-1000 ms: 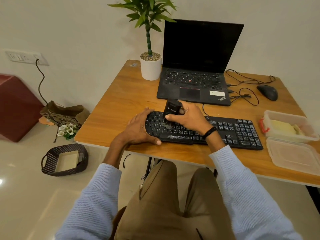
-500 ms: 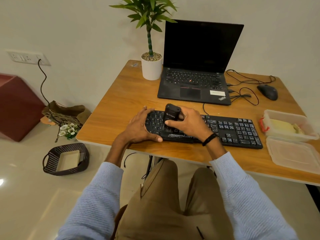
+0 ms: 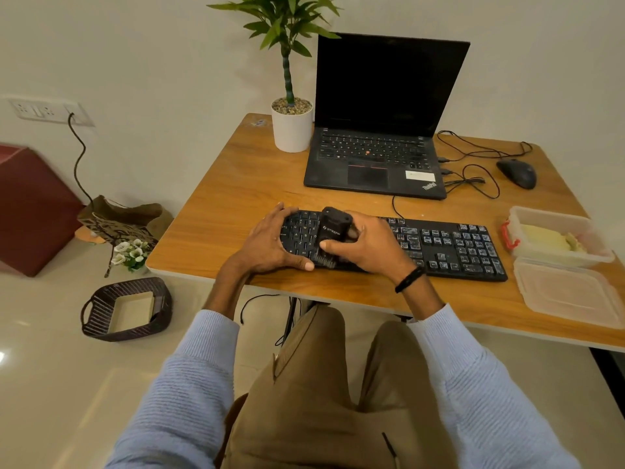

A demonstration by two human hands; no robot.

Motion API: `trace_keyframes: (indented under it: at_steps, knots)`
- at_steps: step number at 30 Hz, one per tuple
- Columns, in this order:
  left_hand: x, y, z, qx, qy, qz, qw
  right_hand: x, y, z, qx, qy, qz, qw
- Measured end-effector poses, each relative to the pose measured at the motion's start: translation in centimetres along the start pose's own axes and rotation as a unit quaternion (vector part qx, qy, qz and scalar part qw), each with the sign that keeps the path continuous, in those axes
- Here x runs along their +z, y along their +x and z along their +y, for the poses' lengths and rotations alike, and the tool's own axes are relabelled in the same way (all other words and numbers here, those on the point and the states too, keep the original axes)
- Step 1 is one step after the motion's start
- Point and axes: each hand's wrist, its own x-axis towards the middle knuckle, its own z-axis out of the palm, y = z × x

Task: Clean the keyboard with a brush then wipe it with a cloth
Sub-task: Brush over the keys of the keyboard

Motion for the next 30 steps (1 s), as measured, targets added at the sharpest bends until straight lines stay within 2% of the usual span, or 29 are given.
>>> trace_keyframes:
  at_steps: [2,5,6,10,13,14,17,18,21,22,25,26,29,30]
  knots:
    - [0.0,0.0,-0.1,0.001,0.000,-0.001,1.000,0.4,-0.2,0.0,-0.010,-0.007,-0.021,1.000]
    - [0.0,0.0,-0.1,-0.003,-0.001,-0.004,1.000,0.2,-0.4,0.6,0.001,-0.010,0.086,0.996]
    - [0.0,0.0,-0.1,-0.003,-0.001,-0.003,1.000,0.0,-0.4,0.6,-0.002,-0.011,0.093,0.996]
    - [0.1,0.1,-0.3,0.001,-0.001,-0.001,1.000,-0.3,-0.9,0.2,0.004,-0.011,-0.021,1.000]
    - [0.1,0.1,-0.2,-0.005,0.000,-0.003,1.000,-0.3,-1.0,0.7,0.000,-0.020,0.062,0.998]
    - [0.1,0.1,-0.2,-0.005,-0.001,-0.002,1.000,-0.4,-1.0,0.8,-0.002,-0.021,0.066,0.998]
    - [0.1,0.0,-0.2,0.001,-0.003,0.001,1.000,-0.3,-1.0,0.3,-0.001,-0.024,-0.007,1.000]
    - [0.1,0.1,-0.2,0.001,-0.005,0.001,1.000,-0.2,-1.0,0.3,-0.004,-0.025,0.000,1.000]
    - [0.1,0.1,-0.2,-0.002,-0.008,0.000,1.000,-0.3,-1.0,0.4,-0.015,-0.031,0.087,0.996]
    - [0.2,0.1,-0.2,-0.001,-0.008,0.002,1.000,-0.3,-1.0,0.4,-0.013,-0.032,0.076,0.996]
    - [0.1,0.1,-0.3,0.002,-0.007,0.003,1.000,-0.2,-1.3,-0.1,-0.005,-0.033,-0.030,0.999]
    - [0.1,0.0,-0.3,0.001,-0.008,0.002,1.000,-0.2,-1.3,0.0,-0.006,-0.032,-0.023,0.999]
    - [0.2,0.1,-0.3,-0.002,-0.010,0.003,1.000,-0.4,-1.1,0.5,-0.009,-0.022,0.087,0.996]
    - [0.2,0.1,-0.4,0.001,-0.010,0.004,1.000,-0.5,-1.1,0.5,-0.009,-0.021,0.084,0.996]
